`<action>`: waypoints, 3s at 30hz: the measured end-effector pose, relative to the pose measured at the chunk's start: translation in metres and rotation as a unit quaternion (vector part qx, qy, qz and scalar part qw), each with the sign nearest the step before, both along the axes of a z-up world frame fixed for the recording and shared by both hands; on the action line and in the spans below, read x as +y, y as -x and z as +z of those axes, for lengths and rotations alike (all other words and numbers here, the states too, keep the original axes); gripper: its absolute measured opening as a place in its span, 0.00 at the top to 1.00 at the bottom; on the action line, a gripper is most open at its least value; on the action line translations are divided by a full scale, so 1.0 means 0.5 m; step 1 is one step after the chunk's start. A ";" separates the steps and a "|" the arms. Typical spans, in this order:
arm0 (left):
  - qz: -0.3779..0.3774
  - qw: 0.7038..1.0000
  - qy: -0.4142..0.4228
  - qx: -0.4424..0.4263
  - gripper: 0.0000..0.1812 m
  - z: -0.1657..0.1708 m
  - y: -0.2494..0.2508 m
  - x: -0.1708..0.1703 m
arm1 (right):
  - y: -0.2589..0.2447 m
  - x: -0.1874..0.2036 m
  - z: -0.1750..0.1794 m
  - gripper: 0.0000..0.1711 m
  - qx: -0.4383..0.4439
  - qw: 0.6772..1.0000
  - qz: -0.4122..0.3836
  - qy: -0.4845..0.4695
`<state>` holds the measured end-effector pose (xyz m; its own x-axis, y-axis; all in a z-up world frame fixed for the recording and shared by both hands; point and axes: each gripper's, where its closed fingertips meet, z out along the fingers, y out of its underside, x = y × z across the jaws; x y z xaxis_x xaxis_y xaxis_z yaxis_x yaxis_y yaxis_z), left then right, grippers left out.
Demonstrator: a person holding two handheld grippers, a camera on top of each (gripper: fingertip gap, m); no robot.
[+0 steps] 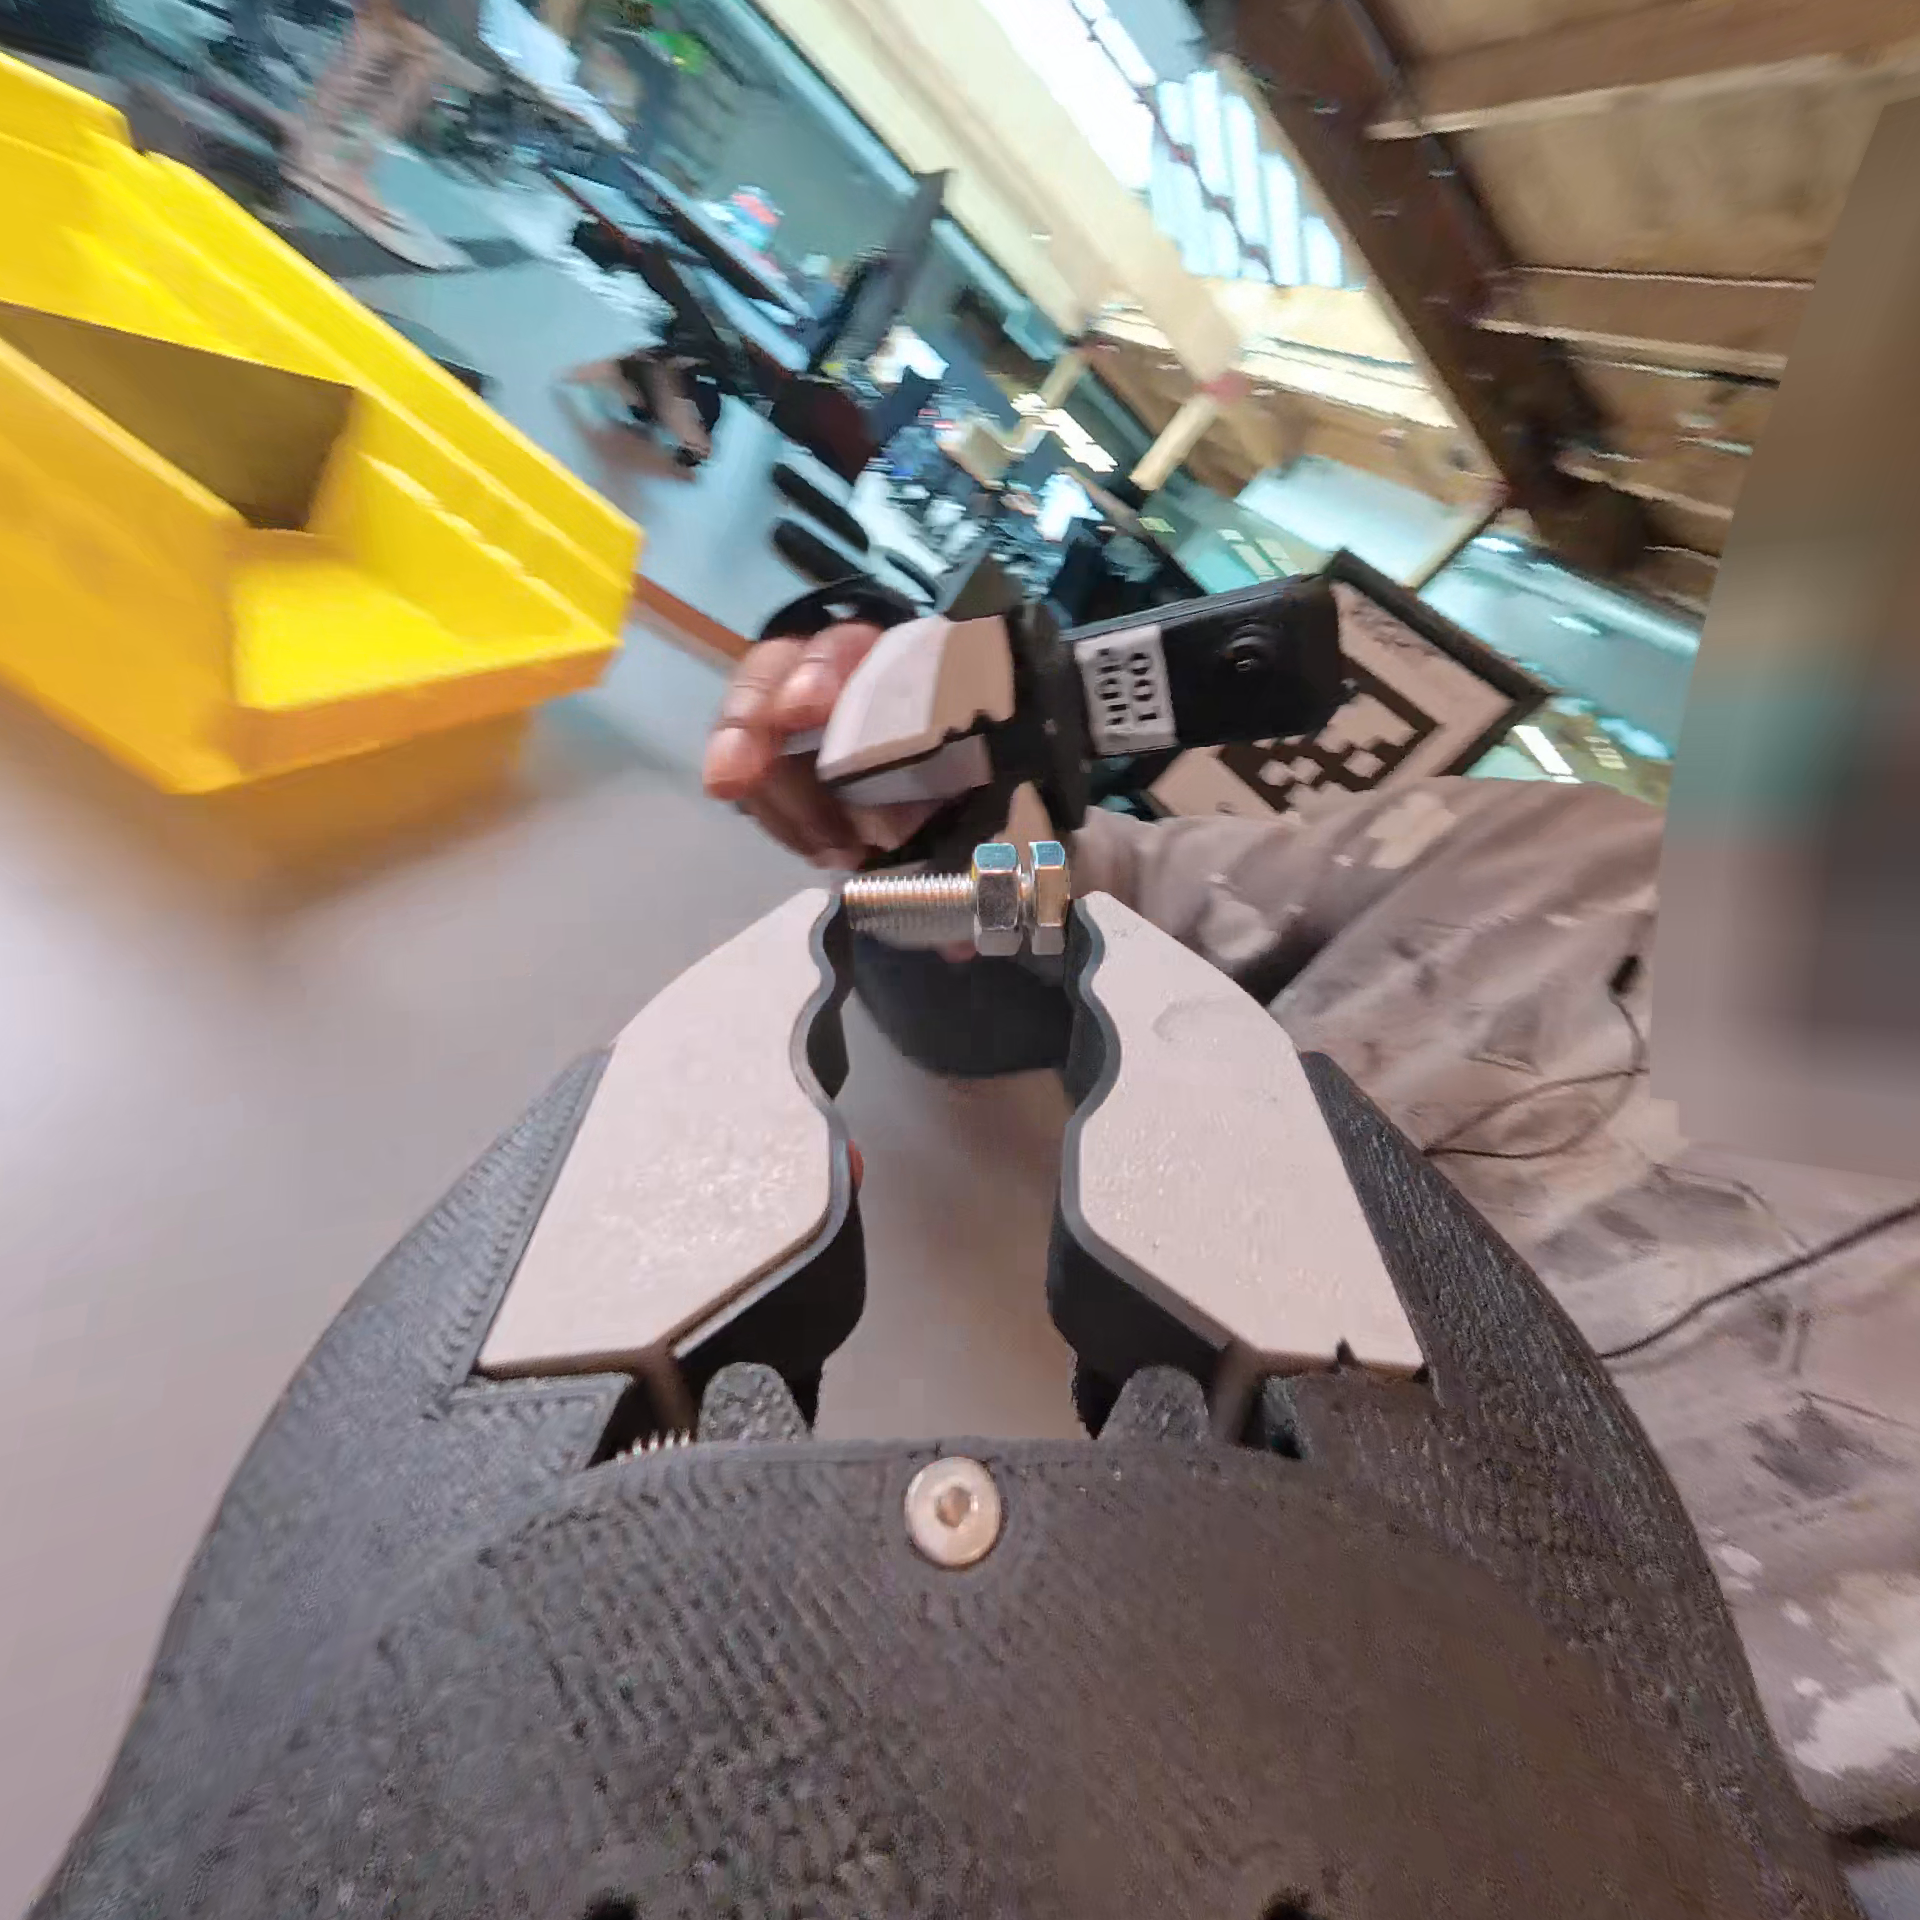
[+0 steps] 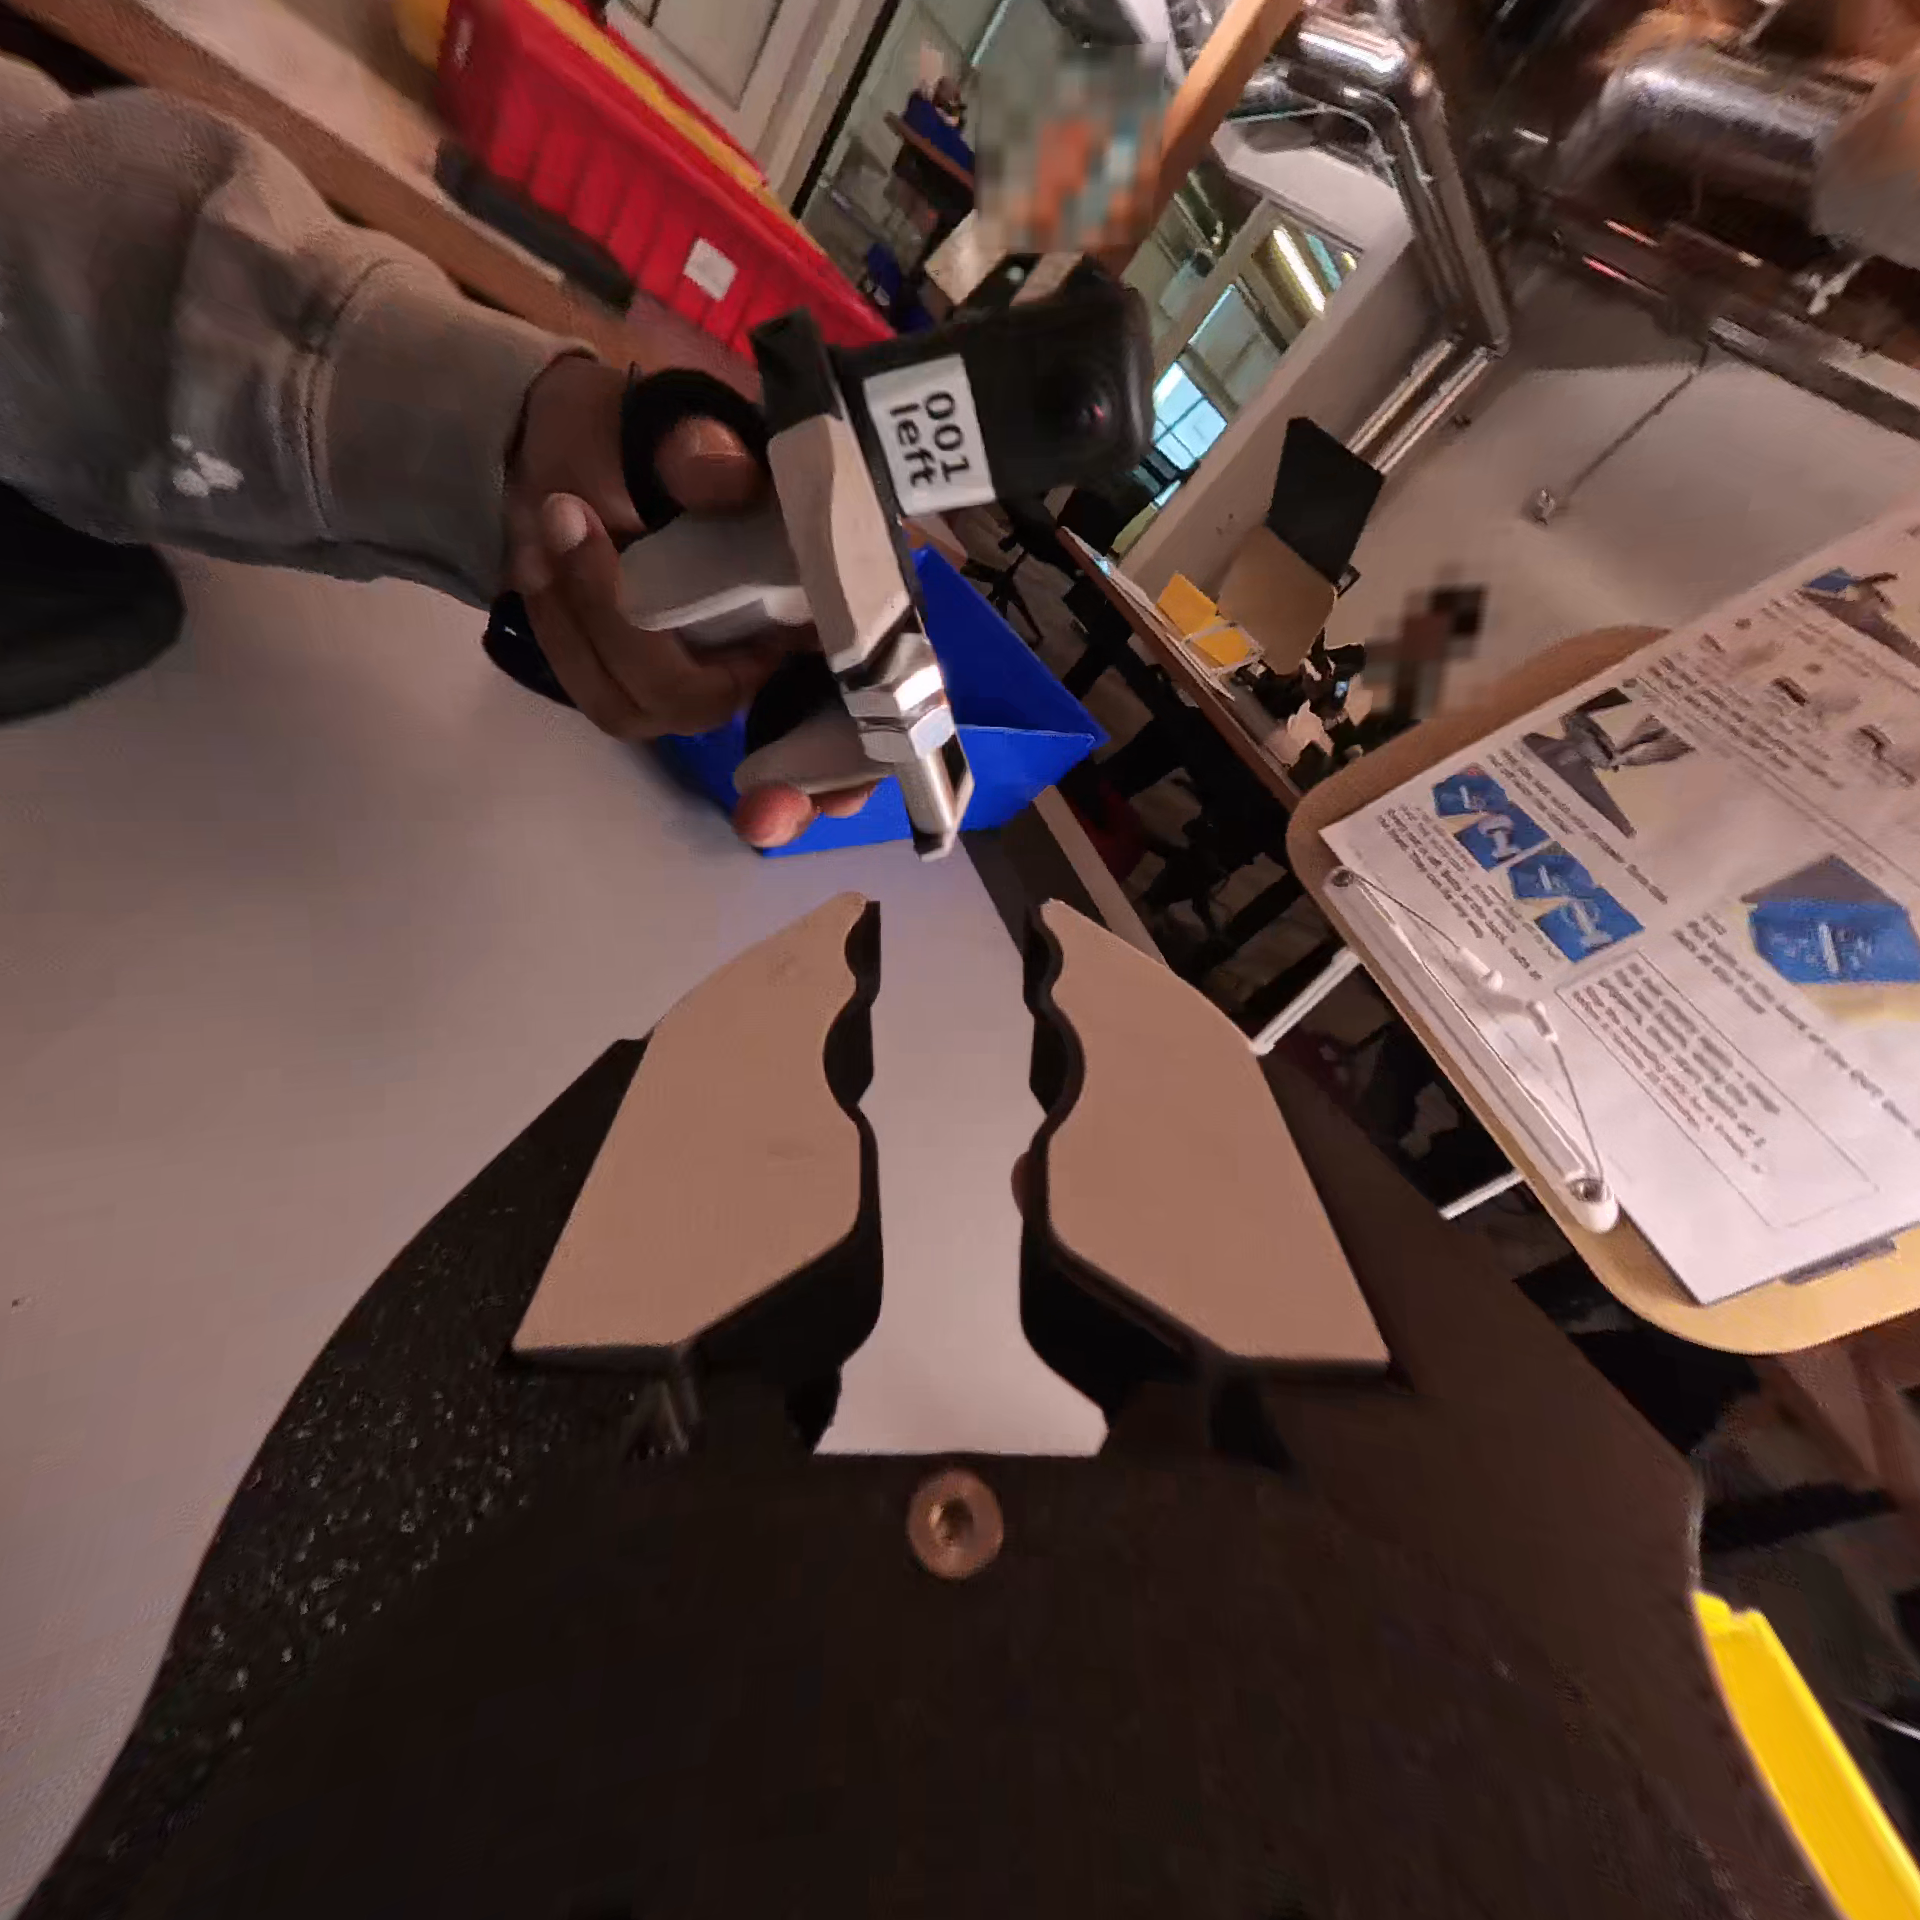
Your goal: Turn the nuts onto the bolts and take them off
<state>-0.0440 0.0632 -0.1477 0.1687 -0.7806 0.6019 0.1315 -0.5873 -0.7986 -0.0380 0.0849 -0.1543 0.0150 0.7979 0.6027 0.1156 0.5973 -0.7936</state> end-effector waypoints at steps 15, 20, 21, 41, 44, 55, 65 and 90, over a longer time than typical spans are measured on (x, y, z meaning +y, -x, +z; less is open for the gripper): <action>-0.056 0.996 0.050 -0.037 0.78 -0.056 -0.061 -0.016 | -0.004 -0.036 -0.056 0.94 -0.031 0.996 0.002 -0.084; 0.029 0.995 0.022 0.094 0.79 -0.108 -0.030 0.021 | -0.010 0.003 -0.109 0.94 -0.123 0.987 -0.033 -0.094; 0.043 0.990 0.009 0.136 0.79 -0.121 -0.022 0.025 | -0.013 0.014 -0.121 0.94 -0.143 0.984 -0.041 -0.098; 0.046 0.956 0.102 0.271 0.89 -0.259 -0.027 0.022 | -0.004 0.037 -0.245 0.94 -0.296 0.898 -0.070 -0.319; 0.045 0.959 0.065 0.273 0.89 -0.252 -0.031 0.024 | -0.008 0.039 -0.238 0.94 -0.292 0.901 -0.073 -0.313; 0.079 0.984 -0.150 0.053 0.89 -0.082 -0.049 0.022 | -0.048 0.026 -0.039 0.80 -0.008 0.928 0.112 0.356; 0.082 0.981 -0.174 -0.011 0.89 -0.049 -0.061 0.004 | -0.037 -0.017 0.004 0.94 0.039 0.859 0.187 0.475; 0.125 0.956 -0.211 0.164 0.90 -0.127 -0.073 0.032 | -0.034 -0.008 -0.059 0.94 -0.118 0.921 0.061 0.365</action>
<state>-0.0076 0.0794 -0.2111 0.5065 -0.8531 0.1255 -0.0721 -0.1870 -0.9797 -0.0210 0.0807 -0.1839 -0.1650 0.9790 -0.1201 0.3043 -0.0653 -0.9503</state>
